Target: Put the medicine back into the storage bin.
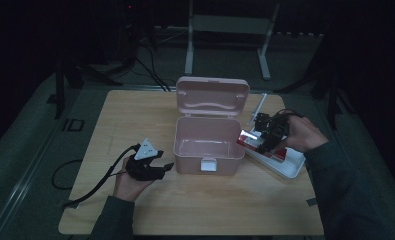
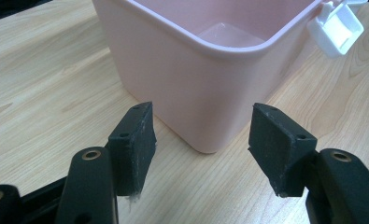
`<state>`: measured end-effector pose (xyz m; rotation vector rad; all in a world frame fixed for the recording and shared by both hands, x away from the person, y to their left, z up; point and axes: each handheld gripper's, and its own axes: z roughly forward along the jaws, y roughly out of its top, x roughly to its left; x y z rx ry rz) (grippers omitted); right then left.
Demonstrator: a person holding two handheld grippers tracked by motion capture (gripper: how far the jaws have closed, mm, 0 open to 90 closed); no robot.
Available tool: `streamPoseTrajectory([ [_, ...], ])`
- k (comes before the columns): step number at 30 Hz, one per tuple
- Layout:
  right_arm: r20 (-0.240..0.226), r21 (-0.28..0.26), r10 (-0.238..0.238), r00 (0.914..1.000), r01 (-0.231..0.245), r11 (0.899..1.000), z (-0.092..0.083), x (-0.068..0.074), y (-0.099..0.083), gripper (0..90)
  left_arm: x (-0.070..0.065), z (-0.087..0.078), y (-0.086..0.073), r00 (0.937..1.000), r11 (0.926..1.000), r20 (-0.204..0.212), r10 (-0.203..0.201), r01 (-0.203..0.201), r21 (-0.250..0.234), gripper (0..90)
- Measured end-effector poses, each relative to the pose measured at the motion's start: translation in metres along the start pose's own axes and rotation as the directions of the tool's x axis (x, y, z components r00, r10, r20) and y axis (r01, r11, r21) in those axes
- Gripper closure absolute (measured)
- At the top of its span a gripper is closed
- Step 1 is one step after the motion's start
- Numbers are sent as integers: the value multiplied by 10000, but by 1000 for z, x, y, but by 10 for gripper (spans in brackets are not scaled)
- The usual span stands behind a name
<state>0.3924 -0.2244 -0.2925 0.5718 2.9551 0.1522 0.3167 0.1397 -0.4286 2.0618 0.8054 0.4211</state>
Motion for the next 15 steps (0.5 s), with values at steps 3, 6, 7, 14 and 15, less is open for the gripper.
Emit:
streamPoseTrajectory([
  [3,20,-31,-153,9999,153,9999,-3,0,10,512,0,-1,0,10000,10000,0,29,-29,7,405],
  [6,64,-52,-354,9994,355,9994,-5,1,23,512,0,-1,0,10000,10000,8,7,-7,-22,405],
  [7,70,-55,-424,9991,424,9991,-5,1,26,511,0,-1,0,10000,10000,16,1,-1,-28,405],
  [14,-7,32,-931,9957,931,9957,0,2,53,511,0,-1,0,10000,10000,37,5,-5,-29,406],
  [15,-14,42,-986,9951,986,9951,1,2,57,511,0,-1,0,10000,10000,40,8,-8,-14,406],
])
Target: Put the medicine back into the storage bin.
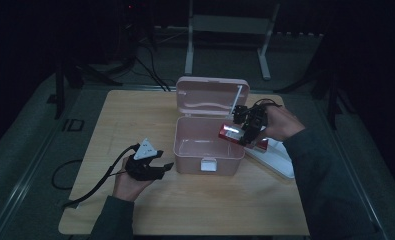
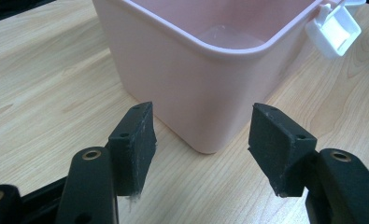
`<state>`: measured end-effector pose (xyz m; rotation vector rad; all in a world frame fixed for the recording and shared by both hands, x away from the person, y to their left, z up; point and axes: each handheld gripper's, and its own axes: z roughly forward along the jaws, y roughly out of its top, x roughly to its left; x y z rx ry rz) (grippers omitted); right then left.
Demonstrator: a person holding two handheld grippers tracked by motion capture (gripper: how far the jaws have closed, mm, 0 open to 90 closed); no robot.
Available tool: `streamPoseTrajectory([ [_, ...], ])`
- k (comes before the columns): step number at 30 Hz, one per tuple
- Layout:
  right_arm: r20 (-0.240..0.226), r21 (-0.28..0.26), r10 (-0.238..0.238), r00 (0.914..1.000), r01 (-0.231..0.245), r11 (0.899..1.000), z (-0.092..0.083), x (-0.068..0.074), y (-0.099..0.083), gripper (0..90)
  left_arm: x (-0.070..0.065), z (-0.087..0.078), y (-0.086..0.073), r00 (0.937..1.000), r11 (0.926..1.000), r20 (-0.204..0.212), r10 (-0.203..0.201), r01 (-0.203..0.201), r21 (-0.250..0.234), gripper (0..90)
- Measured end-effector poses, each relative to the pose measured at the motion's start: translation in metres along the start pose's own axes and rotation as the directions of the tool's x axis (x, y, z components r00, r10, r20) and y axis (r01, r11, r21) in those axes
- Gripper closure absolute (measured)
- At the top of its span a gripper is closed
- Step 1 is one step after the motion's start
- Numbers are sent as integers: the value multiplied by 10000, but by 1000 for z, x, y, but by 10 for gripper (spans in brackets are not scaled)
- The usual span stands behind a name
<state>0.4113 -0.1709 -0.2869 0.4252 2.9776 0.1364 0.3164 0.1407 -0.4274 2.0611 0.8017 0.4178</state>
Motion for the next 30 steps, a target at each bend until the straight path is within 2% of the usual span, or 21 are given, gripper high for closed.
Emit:
streamPoseTrajectory([
  [10,-287,76,-637,9976,640,9979,16,1,28,511,0,0,0,10000,10000,29,9,-9,-25,406],
  [14,-157,113,-826,9965,828,9965,20,2,37,511,0,0,0,10000,10000,29,0,0,-41,406],
  [23,-134,215,-1513,9884,1516,9882,29,9,59,511,0,-1,0,10000,10000,43,59,-58,-38,406],
  [30,-339,491,-1949,9802,1964,9793,42,15,66,511,-1,0,0,10000,10000,47,65,-65,-33,407],
])
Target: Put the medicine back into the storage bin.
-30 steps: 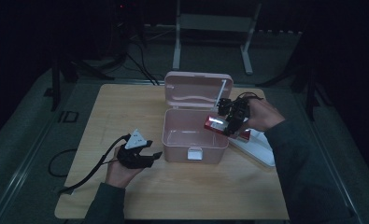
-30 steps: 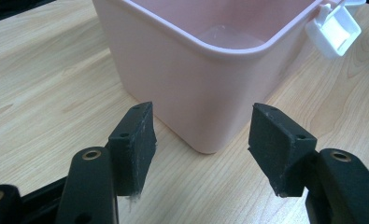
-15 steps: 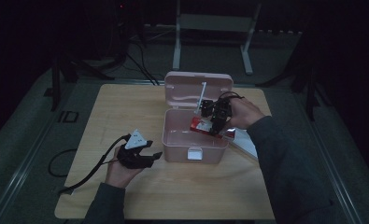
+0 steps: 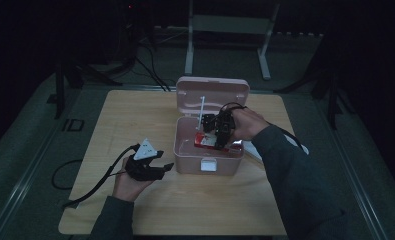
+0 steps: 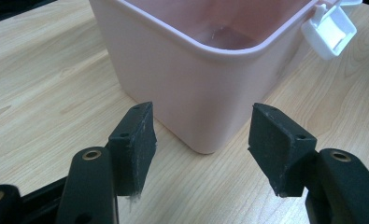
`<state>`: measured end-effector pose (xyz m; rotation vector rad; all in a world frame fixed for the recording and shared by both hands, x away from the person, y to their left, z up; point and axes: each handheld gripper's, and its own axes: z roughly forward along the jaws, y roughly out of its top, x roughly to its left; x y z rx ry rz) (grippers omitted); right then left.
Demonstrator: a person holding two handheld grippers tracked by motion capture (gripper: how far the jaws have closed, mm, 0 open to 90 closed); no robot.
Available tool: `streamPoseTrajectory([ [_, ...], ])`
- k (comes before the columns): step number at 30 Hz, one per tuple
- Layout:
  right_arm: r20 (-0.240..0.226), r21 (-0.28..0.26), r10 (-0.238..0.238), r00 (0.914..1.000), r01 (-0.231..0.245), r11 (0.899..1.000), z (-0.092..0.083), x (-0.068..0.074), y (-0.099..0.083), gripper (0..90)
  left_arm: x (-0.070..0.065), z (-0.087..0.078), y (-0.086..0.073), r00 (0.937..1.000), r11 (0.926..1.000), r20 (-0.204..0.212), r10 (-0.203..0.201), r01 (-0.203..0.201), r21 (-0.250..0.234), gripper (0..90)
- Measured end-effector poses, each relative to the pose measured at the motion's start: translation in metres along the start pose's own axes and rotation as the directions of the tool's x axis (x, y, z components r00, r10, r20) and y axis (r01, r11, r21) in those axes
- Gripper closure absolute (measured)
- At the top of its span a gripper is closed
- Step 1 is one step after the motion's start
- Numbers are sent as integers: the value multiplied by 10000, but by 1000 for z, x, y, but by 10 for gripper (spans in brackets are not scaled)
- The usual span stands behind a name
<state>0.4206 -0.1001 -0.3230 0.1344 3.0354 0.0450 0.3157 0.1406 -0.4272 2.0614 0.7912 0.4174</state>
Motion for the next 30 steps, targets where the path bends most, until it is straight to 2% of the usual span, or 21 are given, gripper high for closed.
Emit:
streamPoseTrajectory([
  [13,-687,297,-367,9970,388,9988,15,3,1,509,0,0,0,10000,10000,-5,9,-9,-3,407],
  [19,-843,445,-516,9951,555,9975,18,4,1,508,0,0,0,10000,10000,2,-4,4,4,407],
  [30,-1201,447,-319,9922,375,9983,20,1,2,500,0,-1,0,10000,10000,-50,5,-5,-34,411],
])
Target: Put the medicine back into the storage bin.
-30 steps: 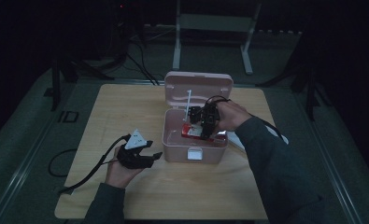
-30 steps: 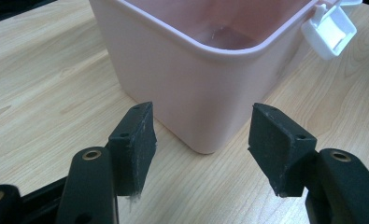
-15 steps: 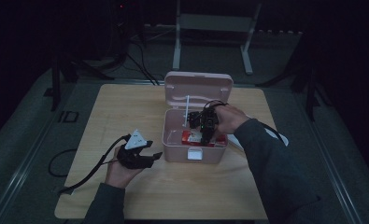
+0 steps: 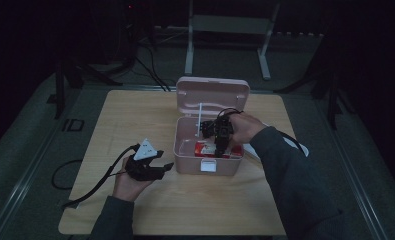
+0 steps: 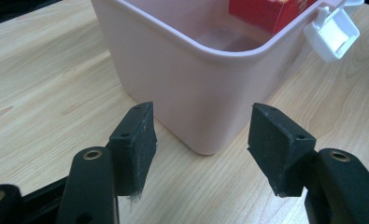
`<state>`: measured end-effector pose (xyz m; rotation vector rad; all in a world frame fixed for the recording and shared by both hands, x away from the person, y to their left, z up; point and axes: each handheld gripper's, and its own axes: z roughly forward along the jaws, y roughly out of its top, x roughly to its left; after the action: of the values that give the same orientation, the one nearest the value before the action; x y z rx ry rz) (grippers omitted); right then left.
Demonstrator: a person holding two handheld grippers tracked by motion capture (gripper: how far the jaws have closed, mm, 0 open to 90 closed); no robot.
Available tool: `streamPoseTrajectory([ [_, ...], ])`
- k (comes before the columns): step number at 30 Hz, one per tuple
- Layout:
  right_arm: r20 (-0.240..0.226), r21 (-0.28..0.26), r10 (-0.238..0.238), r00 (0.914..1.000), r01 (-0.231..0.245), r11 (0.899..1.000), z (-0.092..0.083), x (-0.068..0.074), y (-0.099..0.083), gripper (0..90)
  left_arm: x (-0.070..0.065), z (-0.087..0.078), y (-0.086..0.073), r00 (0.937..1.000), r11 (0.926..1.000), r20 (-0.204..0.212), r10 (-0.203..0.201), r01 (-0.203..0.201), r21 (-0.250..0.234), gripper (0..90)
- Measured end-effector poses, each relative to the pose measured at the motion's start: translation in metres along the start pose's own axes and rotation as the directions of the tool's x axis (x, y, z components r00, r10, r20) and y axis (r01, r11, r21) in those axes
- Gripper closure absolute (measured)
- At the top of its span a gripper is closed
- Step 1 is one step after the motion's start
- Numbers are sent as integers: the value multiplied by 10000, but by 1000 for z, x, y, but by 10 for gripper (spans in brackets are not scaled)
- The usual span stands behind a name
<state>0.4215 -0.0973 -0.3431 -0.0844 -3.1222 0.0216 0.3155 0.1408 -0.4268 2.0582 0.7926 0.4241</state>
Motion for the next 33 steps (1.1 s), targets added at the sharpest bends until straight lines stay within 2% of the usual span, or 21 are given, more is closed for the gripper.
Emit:
streamPoseTrajectory([
  [9,-455,-154,149,9989,-157,9998,5,-5,-4,502,0,0,0,10000,10000,-22,9,-9,1,411],
  [12,-441,-78,256,9987,-259,9996,5,-4,-6,509,0,0,0,10000,10000,-20,-15,15,-6,411],
  [17,-312,-354,451,9985,-462,9983,-4,-5,-12,507,0,0,0,10000,10000,-23,0,0,-10,411],
  [23,-141,230,606,9981,-602,9979,-7,-2,-23,487,0,0,0,10000,10000,-31,-1,1,-9,411],
  [27,-153,214,755,9970,-752,9969,-5,-5,-30,463,0,0,0,10000,10000,-37,-4,4,-9,411],
  [30,-87,421,838,9964,-834,9956,-3,-5,-34,430,0,1,-1,10000,10000,-35,-26,26,18,411],
  [33,-27,713,764,9971,-760,9946,0,-5,-37,434,0,1,0,10000,10000,-9,-20,20,22,411],
])
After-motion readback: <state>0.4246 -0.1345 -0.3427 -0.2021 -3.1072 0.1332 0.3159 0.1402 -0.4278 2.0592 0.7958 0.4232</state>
